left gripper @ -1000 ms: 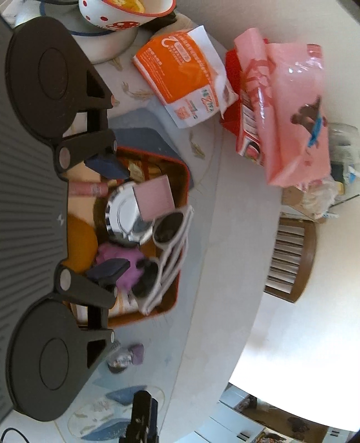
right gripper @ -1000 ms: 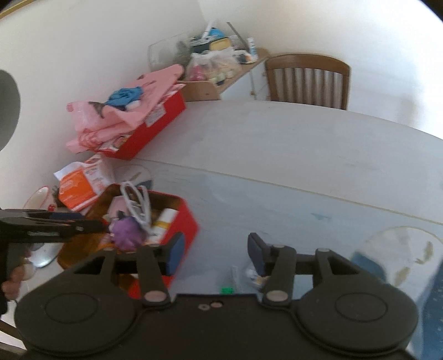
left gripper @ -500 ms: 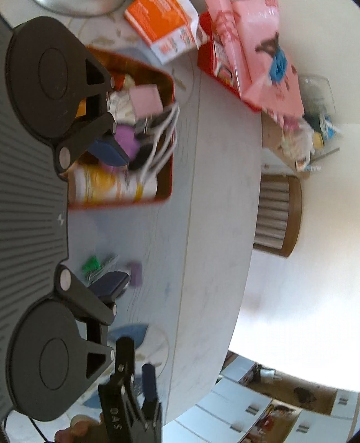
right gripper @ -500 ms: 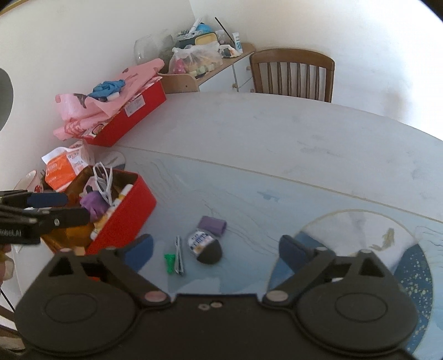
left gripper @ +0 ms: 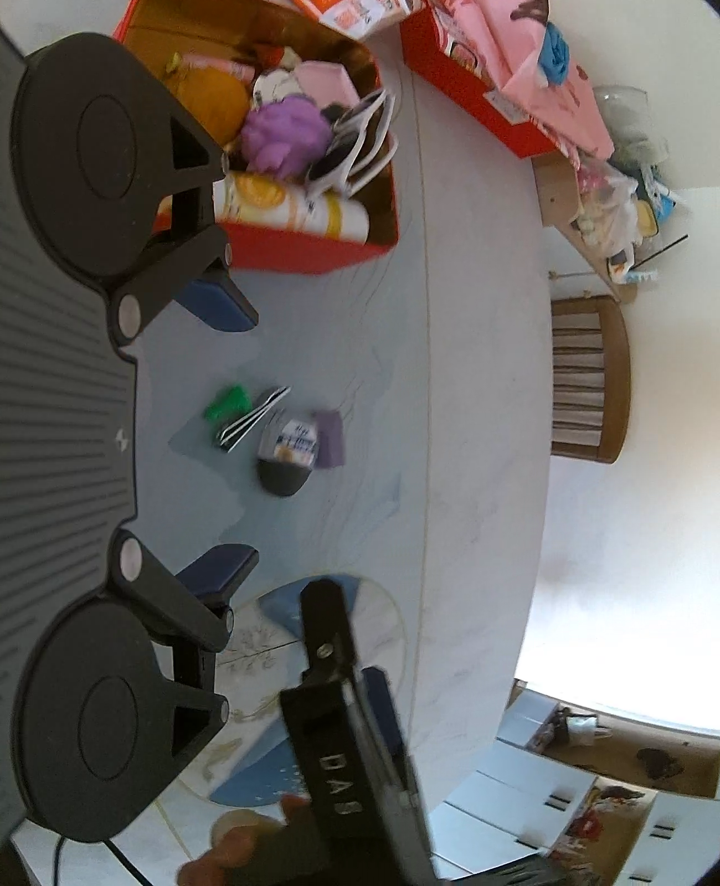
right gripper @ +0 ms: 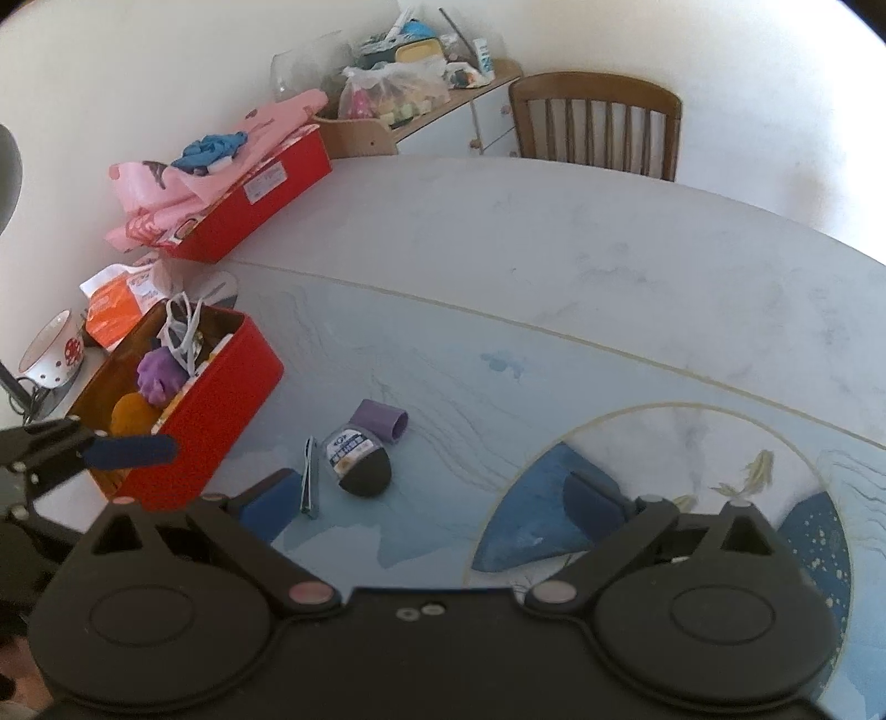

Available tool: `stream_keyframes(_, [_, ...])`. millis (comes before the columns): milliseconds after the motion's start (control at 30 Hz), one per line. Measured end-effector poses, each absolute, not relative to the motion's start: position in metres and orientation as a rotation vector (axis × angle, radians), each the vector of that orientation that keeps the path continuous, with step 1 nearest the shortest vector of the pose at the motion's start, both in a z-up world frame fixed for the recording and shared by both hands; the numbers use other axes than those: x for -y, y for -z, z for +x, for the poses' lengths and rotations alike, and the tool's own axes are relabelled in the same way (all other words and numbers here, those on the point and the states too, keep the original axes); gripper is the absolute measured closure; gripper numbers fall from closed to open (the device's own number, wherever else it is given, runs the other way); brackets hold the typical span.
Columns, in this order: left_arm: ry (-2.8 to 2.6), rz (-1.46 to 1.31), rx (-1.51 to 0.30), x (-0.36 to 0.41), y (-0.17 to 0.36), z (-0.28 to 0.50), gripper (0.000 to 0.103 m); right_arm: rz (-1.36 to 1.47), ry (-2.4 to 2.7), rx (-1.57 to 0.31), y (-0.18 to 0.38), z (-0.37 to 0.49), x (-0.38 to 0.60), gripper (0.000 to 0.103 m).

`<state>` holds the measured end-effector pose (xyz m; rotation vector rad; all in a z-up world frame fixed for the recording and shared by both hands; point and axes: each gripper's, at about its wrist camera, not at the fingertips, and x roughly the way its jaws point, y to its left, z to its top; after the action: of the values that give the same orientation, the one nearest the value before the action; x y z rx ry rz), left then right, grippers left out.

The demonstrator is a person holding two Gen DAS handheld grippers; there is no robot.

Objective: Organize rigid objects
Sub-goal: 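Withdraw both tools and move them toward the remaining small items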

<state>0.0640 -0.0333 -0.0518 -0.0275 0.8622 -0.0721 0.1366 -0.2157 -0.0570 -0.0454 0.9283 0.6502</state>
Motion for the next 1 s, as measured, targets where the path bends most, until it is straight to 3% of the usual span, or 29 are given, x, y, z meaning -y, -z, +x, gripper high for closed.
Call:
stream_keyframes(167, [0.068, -0.017, -0.892, 0.042, 0.068, 0.067, 0.019, -0.07, -0.708, -0.952, 0.063, 0.142, 0.211, 0.003])
stream_keyframes(567, [0.015, -0.004, -0.908, 0.045, 0.087, 0.074, 0.02, -0.141, -0.827, -1.008, 0.081, 0.152, 0.188, 0.025])
stream_keyframes(767, [-0.026, 0.002, -0.925, 0.038, 0.091, 0.075, 0.039, -0.162, -0.865, -1.024, 0.088, 0.156, 0.177, 0.034])
stream_keyframes(1000, [-0.048, -0.007, -0.948, 0.031, 0.097, 0.081, 0.05, -0.206, -0.885, -1.031, 0.096, 0.159, 0.163, 0.05])
